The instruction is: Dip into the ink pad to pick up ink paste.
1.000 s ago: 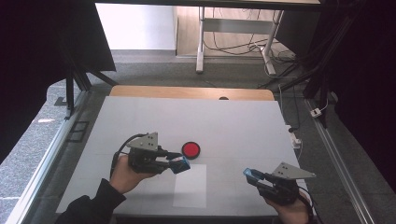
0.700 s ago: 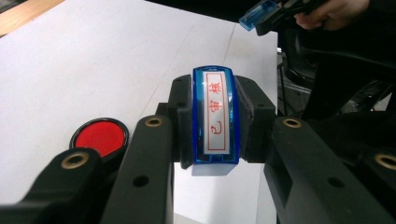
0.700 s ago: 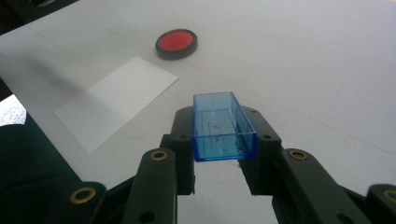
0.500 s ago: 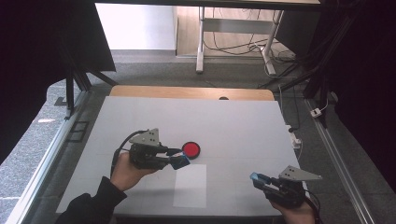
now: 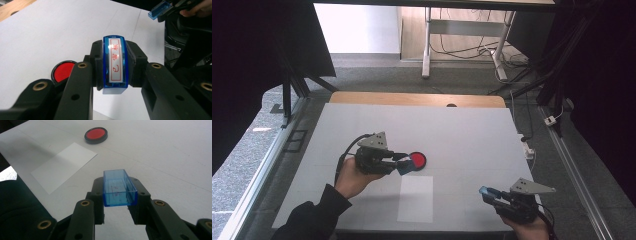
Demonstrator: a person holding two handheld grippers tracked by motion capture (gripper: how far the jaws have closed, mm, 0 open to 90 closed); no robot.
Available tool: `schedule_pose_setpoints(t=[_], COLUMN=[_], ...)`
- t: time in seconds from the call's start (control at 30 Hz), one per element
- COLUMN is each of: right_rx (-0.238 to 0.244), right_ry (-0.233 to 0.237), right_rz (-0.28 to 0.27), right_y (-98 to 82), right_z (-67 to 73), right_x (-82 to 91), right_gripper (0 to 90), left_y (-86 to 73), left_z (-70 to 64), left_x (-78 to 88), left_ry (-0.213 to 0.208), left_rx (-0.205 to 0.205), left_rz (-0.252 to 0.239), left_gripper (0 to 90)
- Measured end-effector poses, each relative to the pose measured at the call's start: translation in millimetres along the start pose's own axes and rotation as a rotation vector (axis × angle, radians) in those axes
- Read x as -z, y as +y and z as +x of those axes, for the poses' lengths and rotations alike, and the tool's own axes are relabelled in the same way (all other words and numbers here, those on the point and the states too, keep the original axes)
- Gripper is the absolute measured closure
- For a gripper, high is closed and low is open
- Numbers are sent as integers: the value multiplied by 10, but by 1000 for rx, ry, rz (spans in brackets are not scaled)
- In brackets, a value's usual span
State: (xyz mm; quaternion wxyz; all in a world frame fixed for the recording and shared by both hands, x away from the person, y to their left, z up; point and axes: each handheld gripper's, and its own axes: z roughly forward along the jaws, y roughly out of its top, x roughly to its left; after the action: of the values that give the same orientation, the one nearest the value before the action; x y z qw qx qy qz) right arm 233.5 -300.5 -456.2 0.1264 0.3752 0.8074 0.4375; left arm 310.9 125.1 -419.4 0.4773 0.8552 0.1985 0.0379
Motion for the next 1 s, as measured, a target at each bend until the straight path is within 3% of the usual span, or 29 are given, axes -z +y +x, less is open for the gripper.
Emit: schedule_pose_setpoints(t=[0.37, 0.57, 1.0], right_rx=[8, 10, 12], right_ry=[12, 16, 19], right_rz=[0, -1, -2], right_y=[-1, -3, -3], right_z=[4, 4, 3], right_x=[9, 13, 19], right_gripper=[685, 685, 685], left_y=[76, 114, 174], left_z=[149, 270, 427], left_x=[-115, -197, -400], left_ry=[13, 9, 71], left_rx=[18, 56, 79], left_rz=[4, 10, 60], left_gripper=[700, 700, 700])
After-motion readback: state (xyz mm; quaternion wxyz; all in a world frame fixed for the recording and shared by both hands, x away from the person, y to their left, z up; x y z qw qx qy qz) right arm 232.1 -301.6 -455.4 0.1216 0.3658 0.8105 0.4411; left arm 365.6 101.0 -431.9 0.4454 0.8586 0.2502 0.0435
